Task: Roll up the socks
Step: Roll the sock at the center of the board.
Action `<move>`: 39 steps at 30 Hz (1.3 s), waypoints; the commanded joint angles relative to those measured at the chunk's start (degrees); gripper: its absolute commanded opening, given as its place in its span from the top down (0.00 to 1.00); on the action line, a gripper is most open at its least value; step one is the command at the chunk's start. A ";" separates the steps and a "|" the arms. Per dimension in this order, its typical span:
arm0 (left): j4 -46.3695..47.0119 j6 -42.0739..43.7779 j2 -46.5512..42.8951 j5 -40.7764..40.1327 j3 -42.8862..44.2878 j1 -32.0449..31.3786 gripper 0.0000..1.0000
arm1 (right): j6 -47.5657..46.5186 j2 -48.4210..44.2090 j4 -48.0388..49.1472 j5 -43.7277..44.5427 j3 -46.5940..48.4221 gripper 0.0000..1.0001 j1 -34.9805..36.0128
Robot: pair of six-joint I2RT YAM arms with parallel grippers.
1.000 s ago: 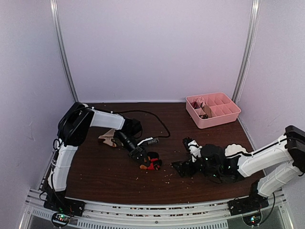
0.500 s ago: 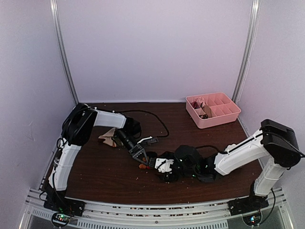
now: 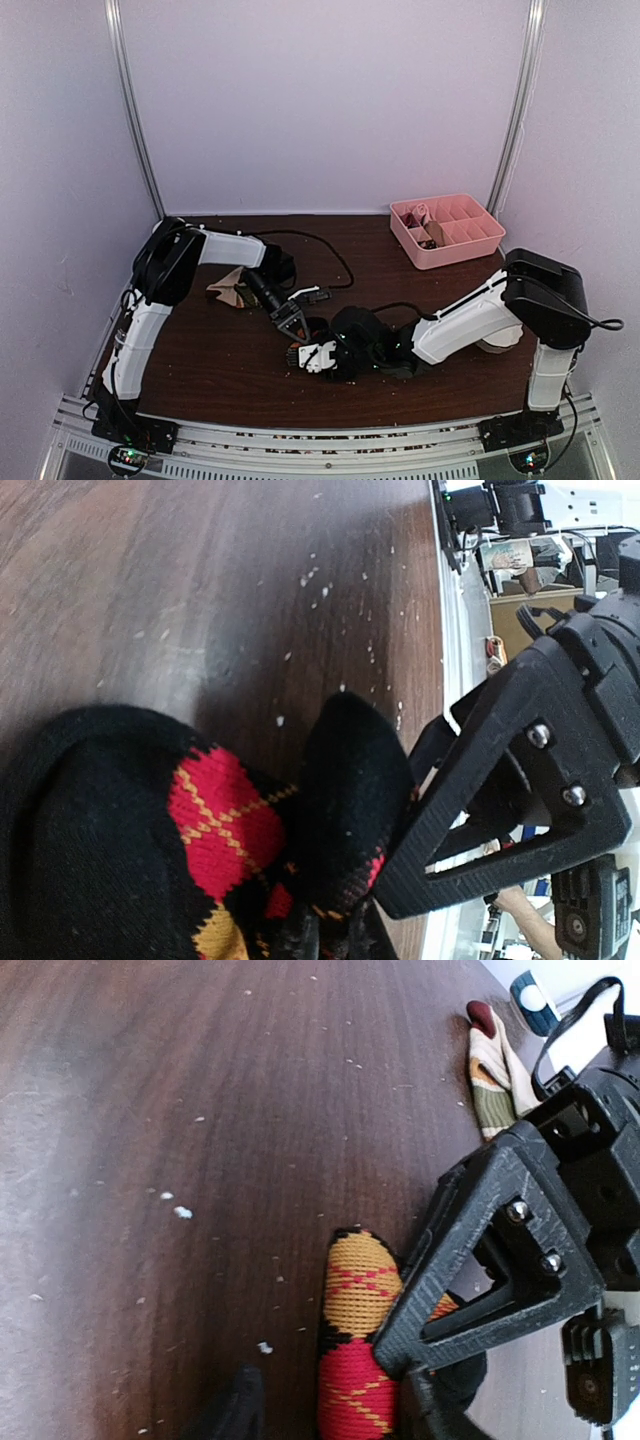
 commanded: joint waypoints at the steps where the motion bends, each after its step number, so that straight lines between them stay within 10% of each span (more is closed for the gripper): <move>1: 2.28 1.38 5.16 -15.30 -1.20 0.80 0.95 | -0.85 4.28 0.12 2.81 1.18 0.62 -0.10; 9: 2.59 5.89 1.35 -13.20 -2.67 1.06 0.69 | 5.84 4.25 -10.04 -6.07 4.66 0.98 -3.11; 15: 14.46 3.32 -10.10 -16.05 -10.57 2.85 0.49 | 11.66 4.98 -18.00 -11.99 6.12 1.00 -3.87; 27: 24.36 7.15 -28.85 -12.73 -25.15 6.37 0.50 | 24.75 7.47 -31.26 -20.78 13.61 1.00 -5.79; 39: 27.09 -1.83 -17.47 -15.61 -21.75 4.85 0.57 | 26.84 6.75 -34.01 -22.87 17.02 1.00 -5.93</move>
